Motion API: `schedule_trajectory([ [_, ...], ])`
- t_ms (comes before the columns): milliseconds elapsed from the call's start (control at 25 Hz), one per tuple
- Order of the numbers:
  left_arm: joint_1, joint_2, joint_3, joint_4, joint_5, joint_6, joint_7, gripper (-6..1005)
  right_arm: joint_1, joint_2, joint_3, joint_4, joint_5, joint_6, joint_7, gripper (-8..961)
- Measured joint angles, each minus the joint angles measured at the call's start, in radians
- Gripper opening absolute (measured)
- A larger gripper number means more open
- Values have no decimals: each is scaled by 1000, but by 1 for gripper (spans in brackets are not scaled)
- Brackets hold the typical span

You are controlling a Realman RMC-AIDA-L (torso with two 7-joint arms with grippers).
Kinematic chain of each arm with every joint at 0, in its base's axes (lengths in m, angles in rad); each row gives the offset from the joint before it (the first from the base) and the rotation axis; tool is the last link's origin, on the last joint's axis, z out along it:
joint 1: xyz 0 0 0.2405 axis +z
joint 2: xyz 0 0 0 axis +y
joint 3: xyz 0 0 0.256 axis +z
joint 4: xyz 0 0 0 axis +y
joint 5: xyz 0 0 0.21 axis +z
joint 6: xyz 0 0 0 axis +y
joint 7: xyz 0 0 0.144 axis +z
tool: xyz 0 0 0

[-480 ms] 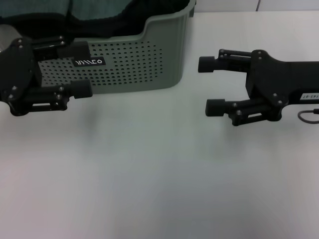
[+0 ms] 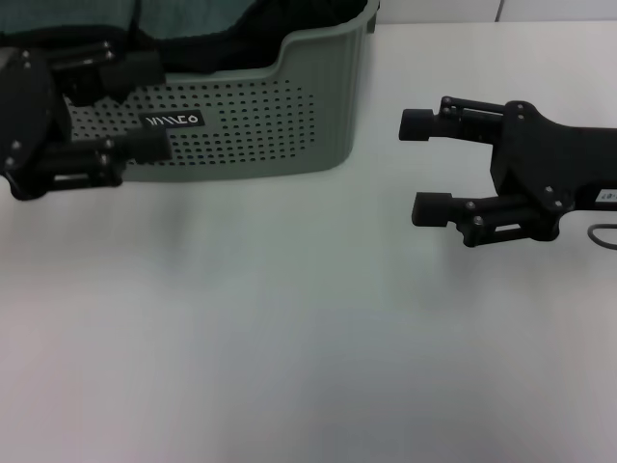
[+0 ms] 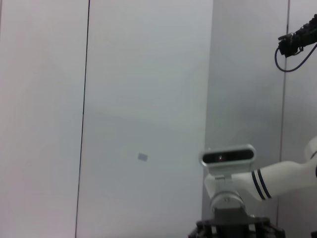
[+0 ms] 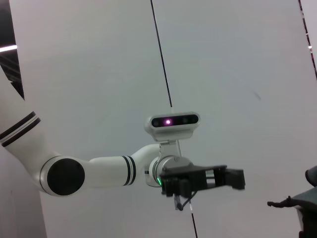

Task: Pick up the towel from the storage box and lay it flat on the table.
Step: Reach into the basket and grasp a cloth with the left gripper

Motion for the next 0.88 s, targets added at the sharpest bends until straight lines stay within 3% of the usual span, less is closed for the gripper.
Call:
schedule_trajectory([
  [280,-7,2,-61,60,-10,-11,-60,671,-12,0,5,0,-3,-5,-13,862],
  [600,-19,-15,-70,278,26,-141,-197,649,-11,-9,5,2,-6,-6,-12,859],
  [880,-67,1,-84,401,115,-262,-319,605,-12,-11,5,4,-7,-2,-14,856],
])
